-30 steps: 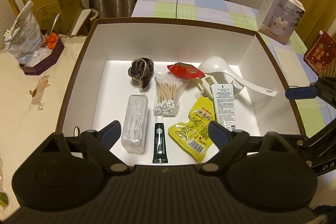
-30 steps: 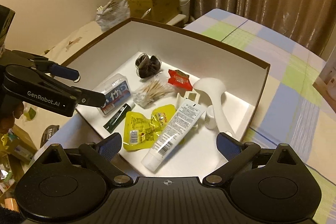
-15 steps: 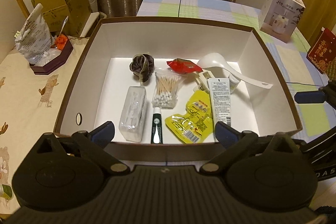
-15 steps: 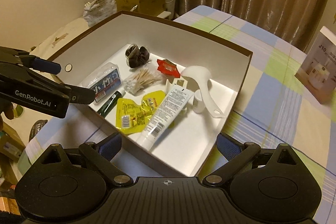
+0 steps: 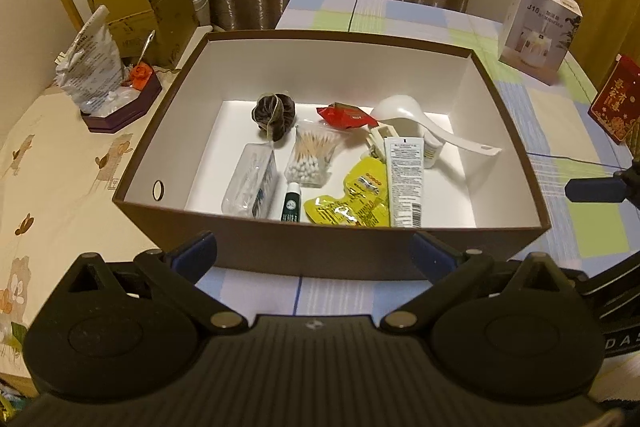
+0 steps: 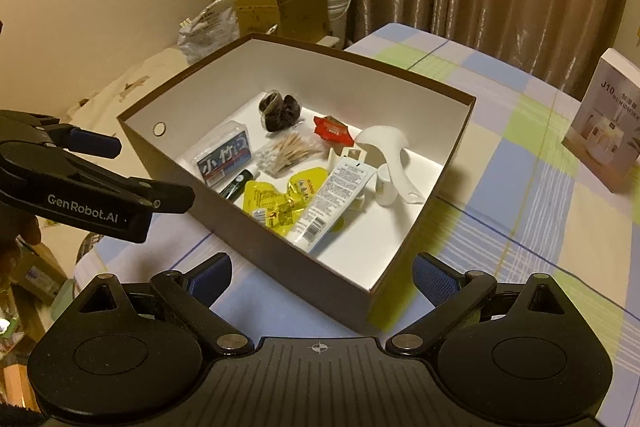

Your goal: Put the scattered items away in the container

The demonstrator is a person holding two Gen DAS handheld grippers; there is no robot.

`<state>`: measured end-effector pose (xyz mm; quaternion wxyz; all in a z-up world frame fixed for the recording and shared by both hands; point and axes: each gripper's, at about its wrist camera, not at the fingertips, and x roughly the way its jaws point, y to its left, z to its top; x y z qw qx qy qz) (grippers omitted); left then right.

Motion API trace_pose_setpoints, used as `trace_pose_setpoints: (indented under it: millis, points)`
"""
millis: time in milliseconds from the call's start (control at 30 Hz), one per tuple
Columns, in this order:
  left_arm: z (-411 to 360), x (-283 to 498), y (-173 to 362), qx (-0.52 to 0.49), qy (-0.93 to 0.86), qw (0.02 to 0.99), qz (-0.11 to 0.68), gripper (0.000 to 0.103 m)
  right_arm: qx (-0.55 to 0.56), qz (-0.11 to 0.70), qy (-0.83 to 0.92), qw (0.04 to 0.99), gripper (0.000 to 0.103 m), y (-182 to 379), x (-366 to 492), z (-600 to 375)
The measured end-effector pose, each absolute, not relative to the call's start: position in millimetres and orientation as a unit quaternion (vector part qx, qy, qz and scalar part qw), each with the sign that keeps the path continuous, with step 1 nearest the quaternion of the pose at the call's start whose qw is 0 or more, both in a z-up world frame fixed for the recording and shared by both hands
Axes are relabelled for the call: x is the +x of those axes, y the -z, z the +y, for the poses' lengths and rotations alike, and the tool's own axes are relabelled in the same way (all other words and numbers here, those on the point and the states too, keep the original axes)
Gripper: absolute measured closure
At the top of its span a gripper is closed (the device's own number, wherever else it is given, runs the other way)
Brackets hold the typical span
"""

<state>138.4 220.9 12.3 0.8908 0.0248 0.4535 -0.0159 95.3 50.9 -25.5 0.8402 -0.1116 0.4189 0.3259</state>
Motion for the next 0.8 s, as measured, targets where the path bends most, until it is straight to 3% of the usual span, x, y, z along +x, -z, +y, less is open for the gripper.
trace_pose_setpoints:
  millis: [800]
  points:
    - [197.4, 81.3, -35.6, 0.022, -0.013, 0.910, 0.414, 0.001, -0.119, 0.424, -0.342, 0.830, 0.001, 18.4, 62.7, 26.4]
